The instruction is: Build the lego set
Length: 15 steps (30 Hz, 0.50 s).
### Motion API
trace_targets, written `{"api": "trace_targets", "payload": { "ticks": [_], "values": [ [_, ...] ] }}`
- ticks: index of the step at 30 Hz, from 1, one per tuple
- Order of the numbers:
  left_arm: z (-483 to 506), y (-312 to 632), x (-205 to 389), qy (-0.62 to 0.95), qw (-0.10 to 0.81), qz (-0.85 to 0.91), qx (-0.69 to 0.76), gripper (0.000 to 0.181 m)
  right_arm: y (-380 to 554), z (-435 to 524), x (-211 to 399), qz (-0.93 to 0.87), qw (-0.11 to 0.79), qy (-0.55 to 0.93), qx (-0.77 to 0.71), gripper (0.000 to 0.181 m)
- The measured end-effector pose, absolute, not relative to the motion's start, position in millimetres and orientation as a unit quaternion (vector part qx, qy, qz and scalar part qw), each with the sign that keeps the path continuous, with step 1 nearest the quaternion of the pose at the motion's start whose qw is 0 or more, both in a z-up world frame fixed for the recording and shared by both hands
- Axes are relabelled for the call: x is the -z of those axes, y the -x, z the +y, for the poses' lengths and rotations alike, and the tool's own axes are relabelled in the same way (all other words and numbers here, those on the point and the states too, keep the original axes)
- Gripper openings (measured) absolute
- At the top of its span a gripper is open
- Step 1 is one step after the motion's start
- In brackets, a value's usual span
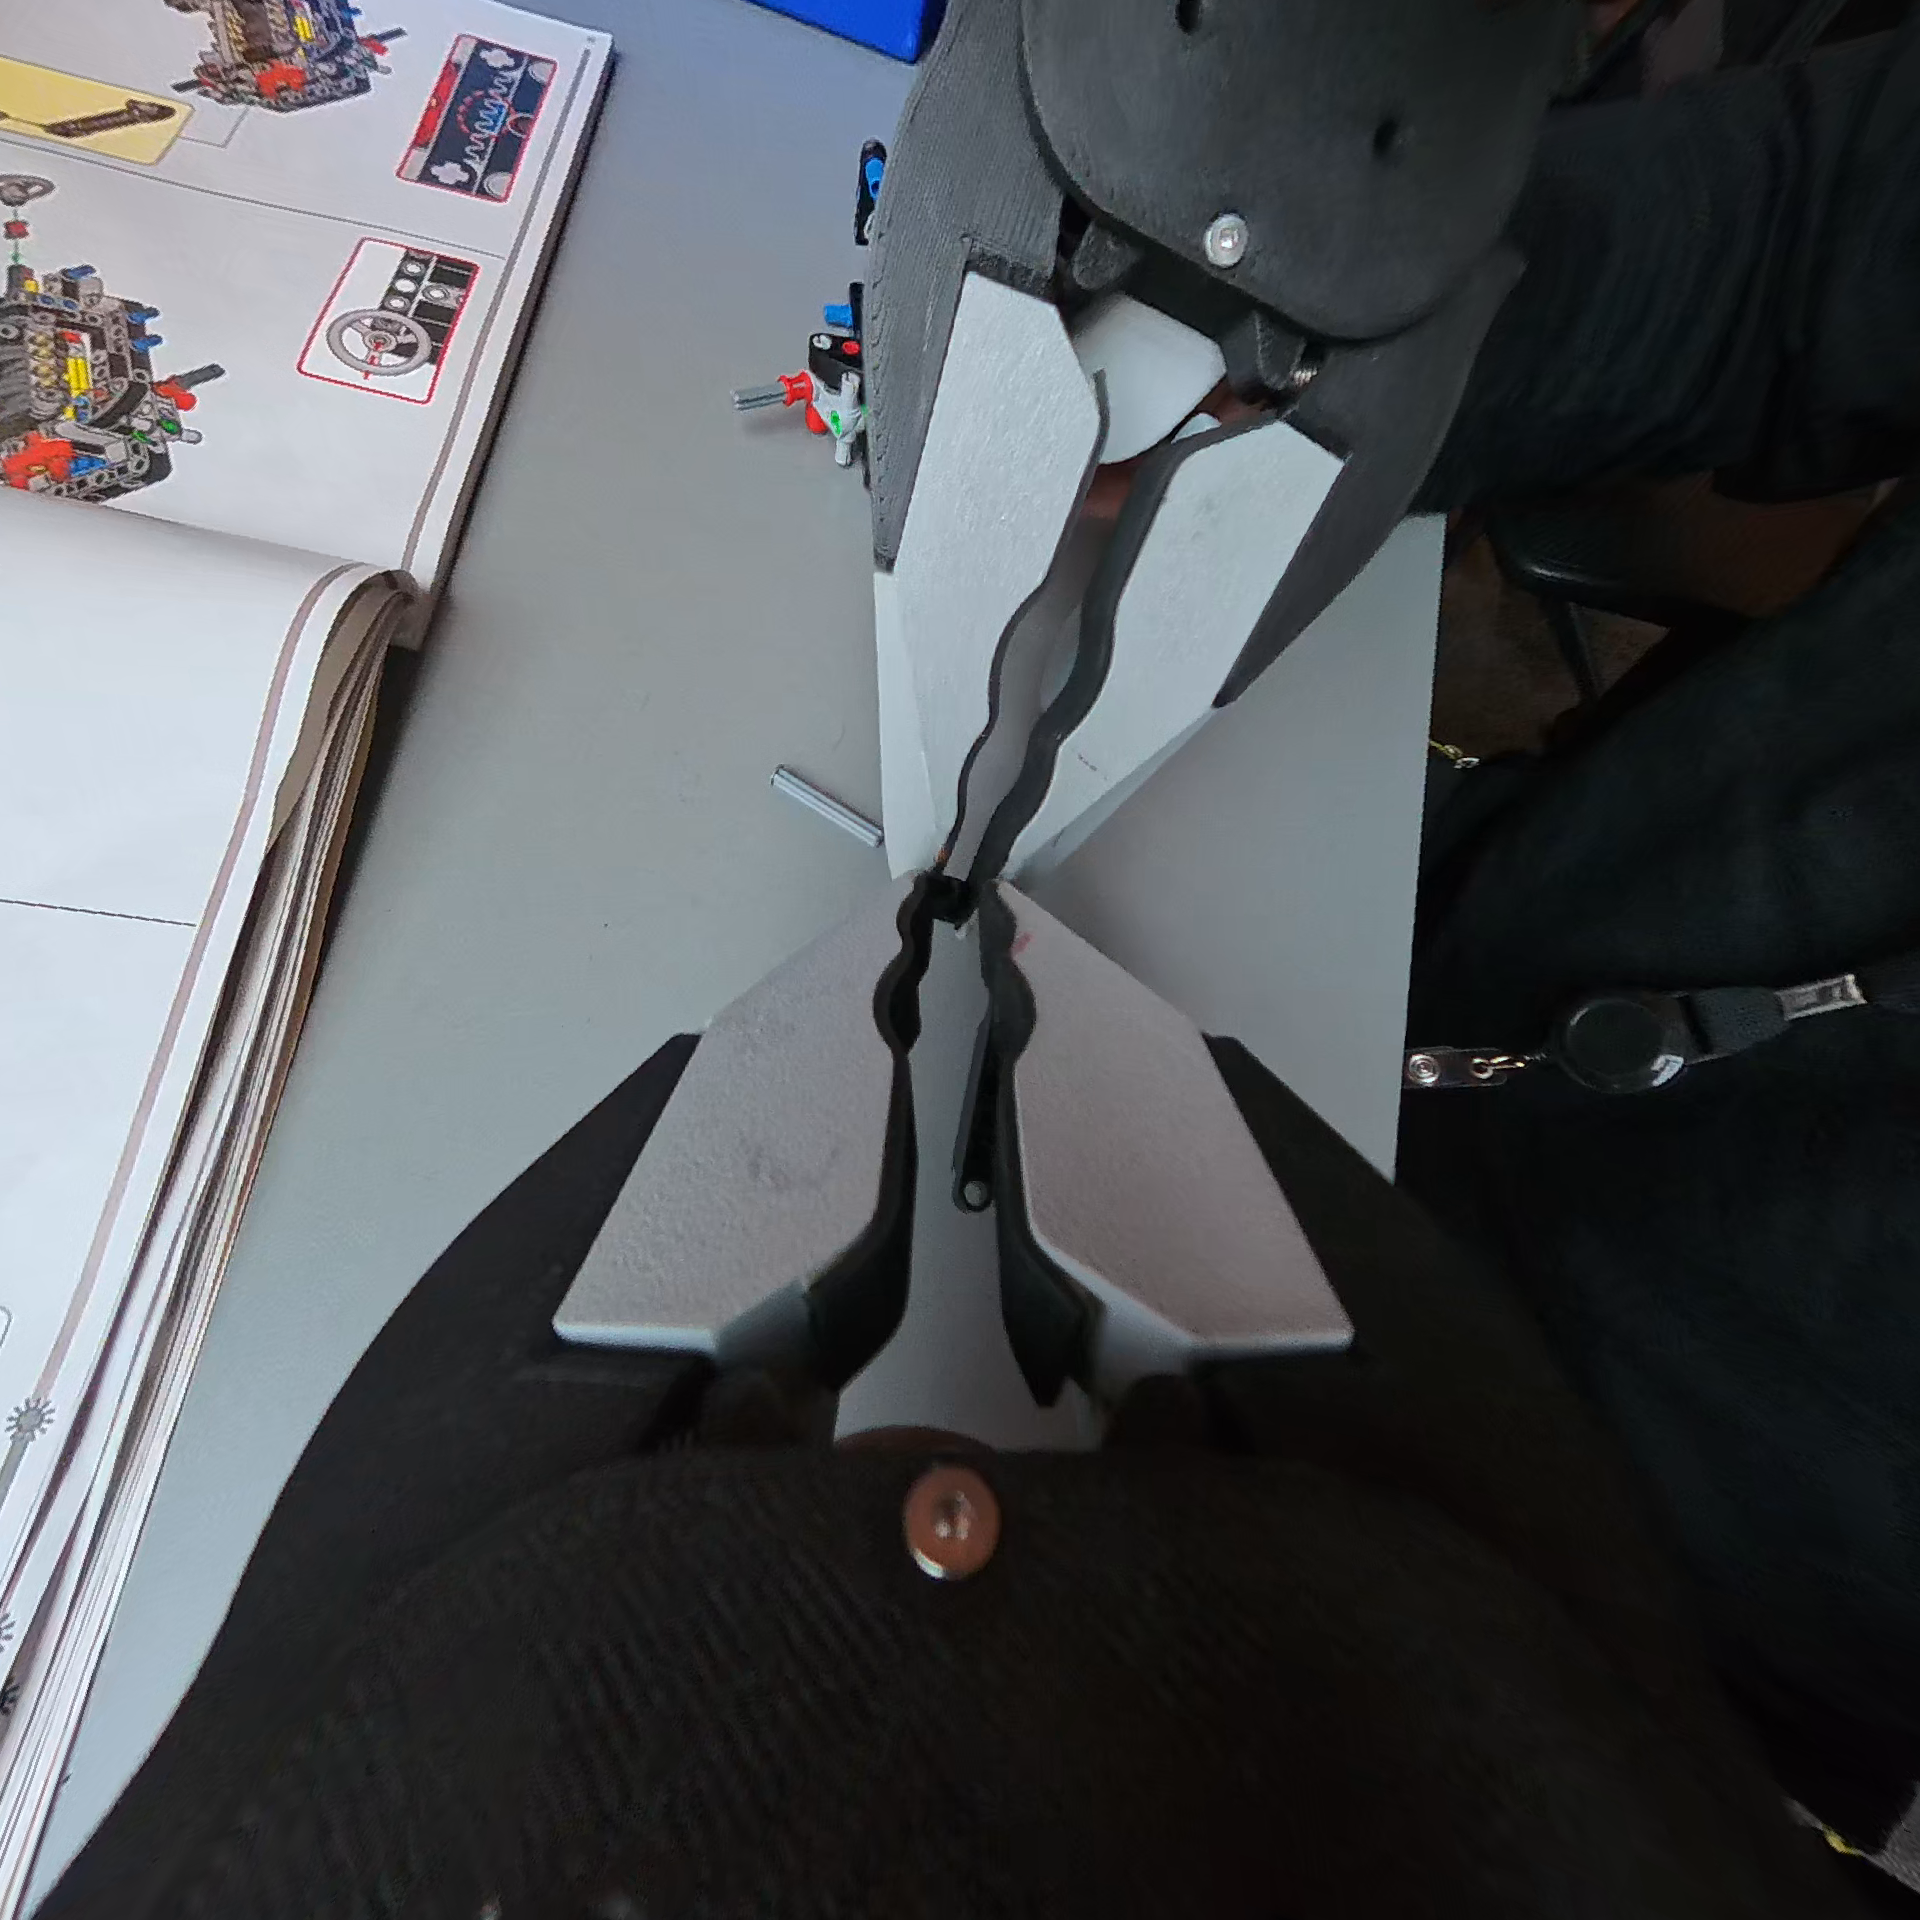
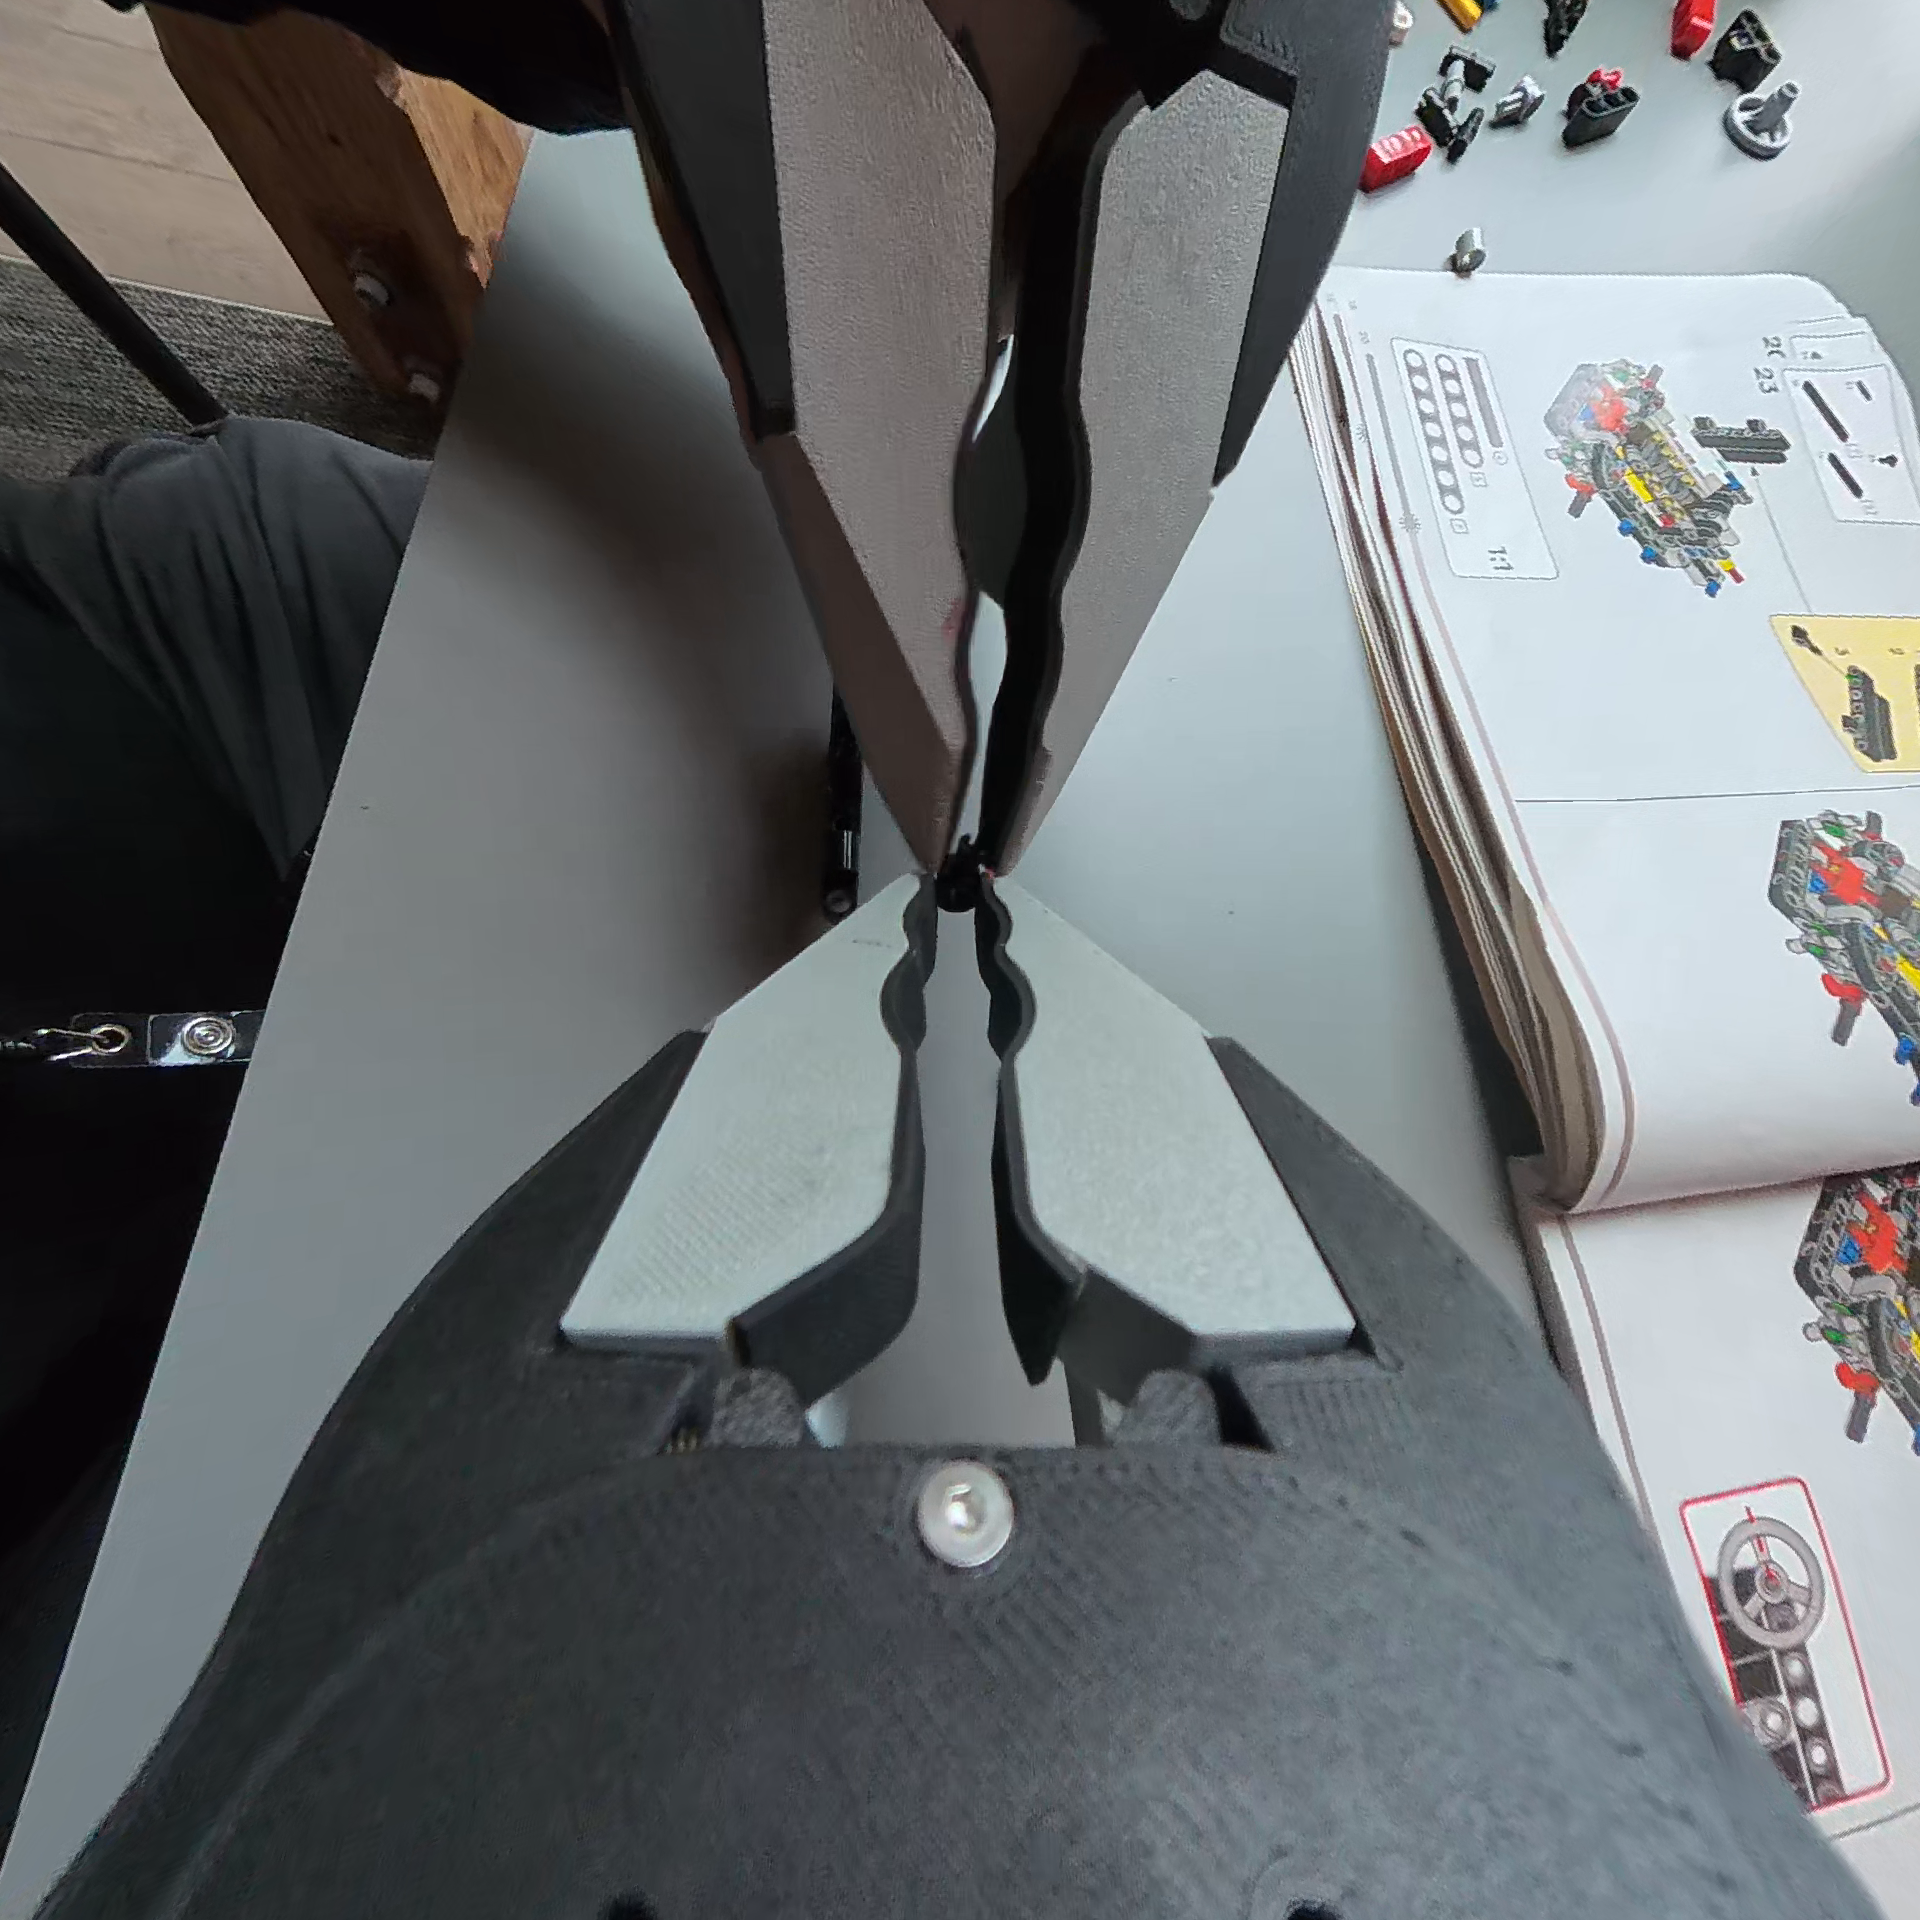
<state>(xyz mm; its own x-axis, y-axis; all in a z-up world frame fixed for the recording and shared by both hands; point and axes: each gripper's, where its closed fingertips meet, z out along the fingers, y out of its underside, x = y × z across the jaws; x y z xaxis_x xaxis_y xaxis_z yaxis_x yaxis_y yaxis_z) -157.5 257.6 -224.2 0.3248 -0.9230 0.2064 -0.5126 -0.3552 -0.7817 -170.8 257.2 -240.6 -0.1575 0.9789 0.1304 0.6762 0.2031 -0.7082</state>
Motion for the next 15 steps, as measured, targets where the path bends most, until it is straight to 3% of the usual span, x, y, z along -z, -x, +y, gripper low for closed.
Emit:
{"api": "trace_targets", "payload": {
  "ticks": [8,15],
  "values": [
    [266.0,159.1,213.4,0.744,0.365,0.453,0.33,0.002,173.6,265.3,225.9,-0.679,0.34,0.582,-0.293,0.005],
    [290.0,169.5,148.9,0.677,0.492,0.212,0.505,0.002,170.1,285.0,163.3,-0.53,0.434,0.58,-0.442,0.011]
  ]
}}
